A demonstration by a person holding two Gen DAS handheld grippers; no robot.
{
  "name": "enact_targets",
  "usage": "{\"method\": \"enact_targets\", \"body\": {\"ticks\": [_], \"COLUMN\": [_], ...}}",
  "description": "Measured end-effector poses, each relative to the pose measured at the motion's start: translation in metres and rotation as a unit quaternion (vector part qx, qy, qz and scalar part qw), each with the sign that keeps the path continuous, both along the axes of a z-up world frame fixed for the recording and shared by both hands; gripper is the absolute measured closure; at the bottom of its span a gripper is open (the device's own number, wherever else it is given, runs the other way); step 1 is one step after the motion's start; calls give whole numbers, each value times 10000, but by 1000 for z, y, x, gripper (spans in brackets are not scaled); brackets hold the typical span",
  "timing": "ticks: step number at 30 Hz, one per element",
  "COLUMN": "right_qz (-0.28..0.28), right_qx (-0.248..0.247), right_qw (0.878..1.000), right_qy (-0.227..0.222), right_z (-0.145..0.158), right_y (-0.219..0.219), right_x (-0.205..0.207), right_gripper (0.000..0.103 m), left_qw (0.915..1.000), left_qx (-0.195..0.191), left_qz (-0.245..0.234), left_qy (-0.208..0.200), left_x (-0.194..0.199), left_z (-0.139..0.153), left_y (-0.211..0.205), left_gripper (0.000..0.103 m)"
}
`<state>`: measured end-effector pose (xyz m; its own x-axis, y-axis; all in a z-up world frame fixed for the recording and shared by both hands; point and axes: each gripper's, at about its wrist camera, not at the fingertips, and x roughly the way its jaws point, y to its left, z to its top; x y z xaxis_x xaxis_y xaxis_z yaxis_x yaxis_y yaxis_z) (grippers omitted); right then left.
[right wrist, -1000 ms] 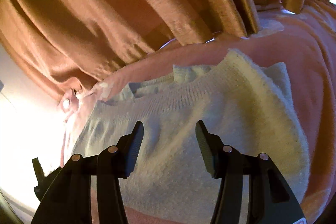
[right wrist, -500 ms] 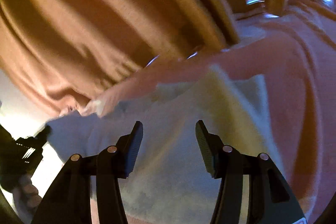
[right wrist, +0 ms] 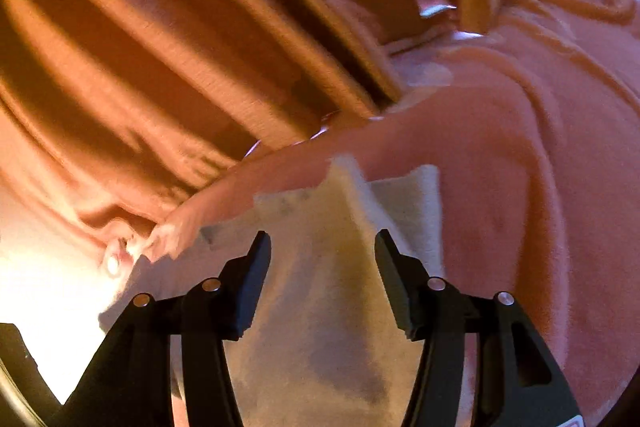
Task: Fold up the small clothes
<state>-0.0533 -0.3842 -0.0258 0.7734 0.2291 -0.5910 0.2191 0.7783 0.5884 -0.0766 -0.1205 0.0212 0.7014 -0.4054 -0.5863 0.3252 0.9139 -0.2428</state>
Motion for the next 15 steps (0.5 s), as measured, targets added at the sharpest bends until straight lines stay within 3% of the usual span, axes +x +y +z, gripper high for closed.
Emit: {"method": "enact_targets", "body": {"ticks": [1, 3, 6, 7, 9, 12, 13, 15], "right_qz": [226, 768, 1771, 2135, 2719, 3468, 3727, 4130], "right_qx": [-44, -163, -890, -1229, -1812, -2619, -2752, -2875], "right_qw": [9997, 9969, 9799, 9688, 9444, 8997, 8855, 8638], "right_qy": [-38, -69, -201, -264, -365, -401, -347, -254], "right_z": [3, 9, 24, 28, 34, 31, 26, 16], "right_y": [11, 42, 113, 143, 198, 284, 314, 362], "right_x": [2, 7, 10, 10, 8, 9, 12, 16], "right_gripper": [46, 46, 46, 46, 43, 39, 39, 39], "left_qw": [9996, 9958, 9859, 9817, 9651, 9332, 9227, 9124], "left_qx": [138, 405, 334, 235, -186, -716, -857, -1041], "left_qz": [231, 810, 1624, 1863, 2536, 3395, 3629, 3812], "left_qy": [-78, -93, 205, 312, 628, 939, 982, 1070], "left_x": [-1, -8, -8, -9, -17, -29, -33, -36], "left_z": [-1, -5, -14, -19, -32, -50, -53, -57], "left_y": [22, 72, 141, 161, 215, 275, 293, 318], "left_gripper": [29, 28, 27, 25, 24, 24, 24, 24]}}
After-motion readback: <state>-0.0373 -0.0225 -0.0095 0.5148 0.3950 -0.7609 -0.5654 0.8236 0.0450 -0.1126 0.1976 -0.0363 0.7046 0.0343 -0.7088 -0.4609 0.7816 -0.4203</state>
